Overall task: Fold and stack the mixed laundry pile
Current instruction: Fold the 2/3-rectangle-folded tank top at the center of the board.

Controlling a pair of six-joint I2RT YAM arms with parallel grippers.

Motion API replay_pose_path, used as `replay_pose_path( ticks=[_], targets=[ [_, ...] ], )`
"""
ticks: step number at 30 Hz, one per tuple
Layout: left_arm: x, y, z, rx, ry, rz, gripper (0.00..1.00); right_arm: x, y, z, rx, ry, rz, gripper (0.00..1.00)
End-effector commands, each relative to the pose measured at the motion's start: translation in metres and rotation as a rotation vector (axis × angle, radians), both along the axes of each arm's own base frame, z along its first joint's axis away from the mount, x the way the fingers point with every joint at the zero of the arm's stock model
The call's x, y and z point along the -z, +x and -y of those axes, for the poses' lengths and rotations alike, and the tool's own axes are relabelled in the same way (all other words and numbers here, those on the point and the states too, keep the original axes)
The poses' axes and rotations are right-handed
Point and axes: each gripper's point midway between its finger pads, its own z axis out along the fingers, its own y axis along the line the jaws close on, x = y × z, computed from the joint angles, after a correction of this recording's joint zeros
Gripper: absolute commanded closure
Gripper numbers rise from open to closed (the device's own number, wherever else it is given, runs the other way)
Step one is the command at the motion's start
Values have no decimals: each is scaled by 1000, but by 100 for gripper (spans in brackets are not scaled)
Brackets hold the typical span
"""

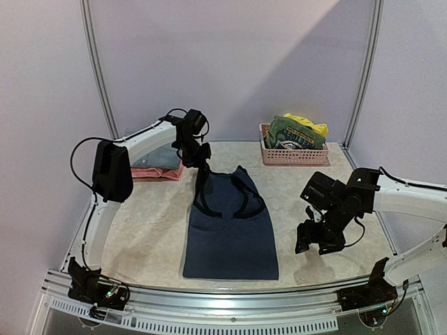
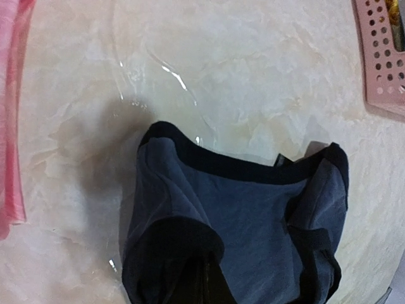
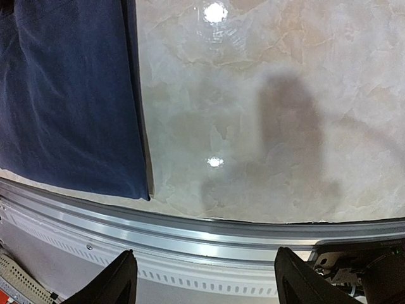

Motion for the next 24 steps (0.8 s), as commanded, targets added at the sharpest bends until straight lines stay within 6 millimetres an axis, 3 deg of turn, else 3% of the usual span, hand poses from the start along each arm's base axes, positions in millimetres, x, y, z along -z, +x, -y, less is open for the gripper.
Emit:
replay_pose_path(
  ticks=[1, 7, 11, 13, 18, 24],
  targets=[
    [41, -6, 9, -50, 22, -78, 100, 0, 2, -1, -20, -13, 9, 25],
    [67, -2, 12, -72, 37, -95, 100, -3, 6, -4, -43, -26, 14, 24],
    [64, -1, 22, -52, 4, -88, 95, -8, 13, -9, -66, -33, 31, 24],
    [50, 1, 28, -44, -24, -65, 91, -10, 17, -12, -79, -41, 37, 24],
    [-8, 12, 37, -21, -136, 18, 78, -20, 35, -26, -112, -33, 89, 25],
    [-53, -2, 42, 56, -217, 28, 70, -26, 58, -42, -103, 28, 136, 24]
  ],
)
